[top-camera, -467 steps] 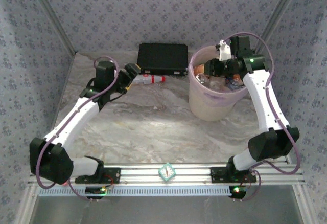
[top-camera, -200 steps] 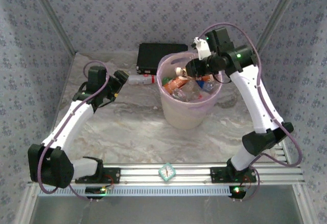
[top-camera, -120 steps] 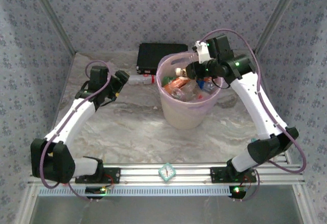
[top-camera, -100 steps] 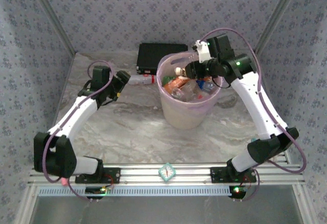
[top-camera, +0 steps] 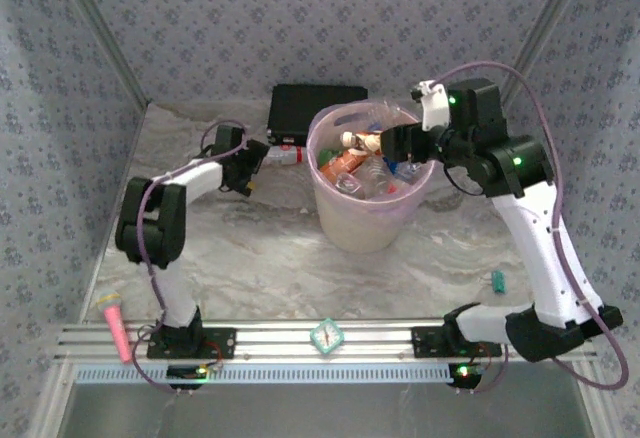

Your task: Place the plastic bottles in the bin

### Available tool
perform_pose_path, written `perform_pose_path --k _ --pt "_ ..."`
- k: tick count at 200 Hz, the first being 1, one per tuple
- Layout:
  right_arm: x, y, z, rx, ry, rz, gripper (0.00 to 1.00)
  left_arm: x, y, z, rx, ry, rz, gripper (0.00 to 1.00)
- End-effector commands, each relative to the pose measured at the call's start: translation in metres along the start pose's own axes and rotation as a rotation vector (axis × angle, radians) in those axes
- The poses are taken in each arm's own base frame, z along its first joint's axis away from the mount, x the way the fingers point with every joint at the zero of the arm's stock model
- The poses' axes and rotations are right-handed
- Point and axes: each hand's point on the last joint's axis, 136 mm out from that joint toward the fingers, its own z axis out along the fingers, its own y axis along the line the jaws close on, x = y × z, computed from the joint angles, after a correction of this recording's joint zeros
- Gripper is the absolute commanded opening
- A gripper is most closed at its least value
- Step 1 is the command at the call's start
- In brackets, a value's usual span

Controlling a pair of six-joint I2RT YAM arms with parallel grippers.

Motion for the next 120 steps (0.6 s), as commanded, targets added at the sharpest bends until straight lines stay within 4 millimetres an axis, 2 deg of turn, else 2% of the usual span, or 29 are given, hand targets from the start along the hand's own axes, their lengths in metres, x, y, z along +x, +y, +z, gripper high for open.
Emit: perform_pose_path --k 1,25,74,95,120 --pt "0.011 -0.012 -0.002 0.040 0.017 0.031 0.68 -0.011 -0.027 0.007 0.045 -0.040 -0.021 0.98" --pt "0.018 -0.018 -0.007 0.054 0.024 0.043 0.68 -0.020 -0.025 0.016 0.015 -0.086 -0.022 0.98" --pt "0.020 -0.023 -0.016 0.066 0.009 0.047 0.68 -0.025 -0.018 0.055 -0.003 -0.084 -0.103 0.90" --pt "0.023 -0.024 -0.023 0.073 0.005 0.045 0.68 -0.024 -0.017 0.059 -0.005 -0.088 -0.099 0.86" --pt "0.024 -0.027 -0.028 0.081 -0.001 0.050 0.68 -0.027 -0.014 0.054 -0.013 -0.111 -0.102 0.77"
